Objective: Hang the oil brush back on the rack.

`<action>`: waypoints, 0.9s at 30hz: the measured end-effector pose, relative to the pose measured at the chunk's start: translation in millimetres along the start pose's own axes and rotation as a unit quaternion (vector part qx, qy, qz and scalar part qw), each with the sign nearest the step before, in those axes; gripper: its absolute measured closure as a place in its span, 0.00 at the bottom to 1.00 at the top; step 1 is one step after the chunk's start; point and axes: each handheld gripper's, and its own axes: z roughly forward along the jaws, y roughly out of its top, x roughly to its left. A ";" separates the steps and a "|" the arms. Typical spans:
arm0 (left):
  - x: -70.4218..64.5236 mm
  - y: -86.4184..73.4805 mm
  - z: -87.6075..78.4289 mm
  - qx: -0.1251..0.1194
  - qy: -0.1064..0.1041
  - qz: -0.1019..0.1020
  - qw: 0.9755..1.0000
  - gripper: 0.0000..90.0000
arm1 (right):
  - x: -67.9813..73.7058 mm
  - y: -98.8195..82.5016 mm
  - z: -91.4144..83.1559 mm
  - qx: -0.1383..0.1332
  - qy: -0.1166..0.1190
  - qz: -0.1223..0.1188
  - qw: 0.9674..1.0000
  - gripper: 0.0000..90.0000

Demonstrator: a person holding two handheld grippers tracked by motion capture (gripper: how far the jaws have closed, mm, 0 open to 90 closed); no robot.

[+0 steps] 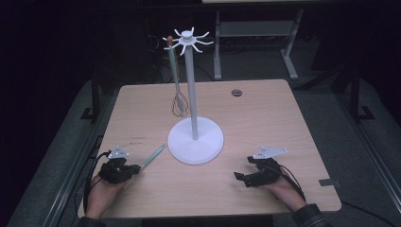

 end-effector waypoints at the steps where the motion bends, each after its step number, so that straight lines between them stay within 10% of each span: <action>1: -0.4 0.2 -0.2 -0.002 -0.002 -0.002 1.000 0.92 | 0.0 0.0 -0.1 0.000 0.000 -0.001 1.000 0.17; 27: -28.8 17.7 -28.9 -0.108 -0.070 -0.003 0.992 0.92 | 6.4 6.9 -1.4 -0.006 0.014 0.014 1.000 0.16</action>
